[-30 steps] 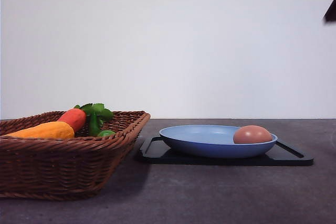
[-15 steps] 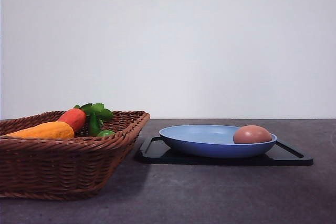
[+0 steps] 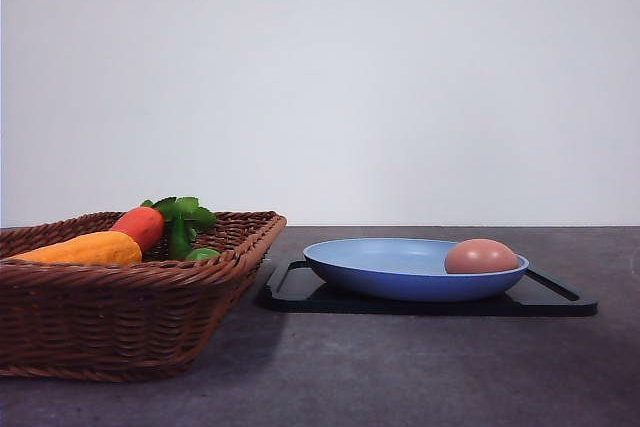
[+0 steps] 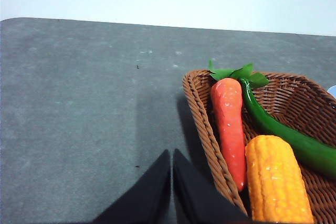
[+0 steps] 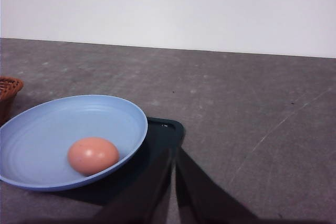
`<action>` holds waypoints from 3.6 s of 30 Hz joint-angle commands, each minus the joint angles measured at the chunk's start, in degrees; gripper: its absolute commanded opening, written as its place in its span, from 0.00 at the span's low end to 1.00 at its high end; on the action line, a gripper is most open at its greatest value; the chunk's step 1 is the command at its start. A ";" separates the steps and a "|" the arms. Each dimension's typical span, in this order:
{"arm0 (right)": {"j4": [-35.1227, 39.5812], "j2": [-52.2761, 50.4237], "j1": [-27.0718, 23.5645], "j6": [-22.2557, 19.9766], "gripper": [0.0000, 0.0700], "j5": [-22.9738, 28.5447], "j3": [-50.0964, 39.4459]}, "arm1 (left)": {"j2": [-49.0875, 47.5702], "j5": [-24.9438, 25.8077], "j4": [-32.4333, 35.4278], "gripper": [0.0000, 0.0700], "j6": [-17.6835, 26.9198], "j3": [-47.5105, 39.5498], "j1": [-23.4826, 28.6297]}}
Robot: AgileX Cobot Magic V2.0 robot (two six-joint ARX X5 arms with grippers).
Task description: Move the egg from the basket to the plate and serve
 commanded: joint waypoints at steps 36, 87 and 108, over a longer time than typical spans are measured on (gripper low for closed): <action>0.59 -0.15 -0.07 0.89 0.00 0.56 -0.35 | -0.09 -0.02 0.74 0.00 -0.31 -1.62 -0.02; 0.59 -0.15 -0.07 0.87 0.00 0.56 -0.35 | -0.09 -0.02 0.74 0.00 -0.31 -1.62 -0.02; 0.59 -0.15 -0.07 0.87 0.00 0.56 -0.35 | -0.09 -0.02 0.76 0.00 -0.31 -1.62 -0.02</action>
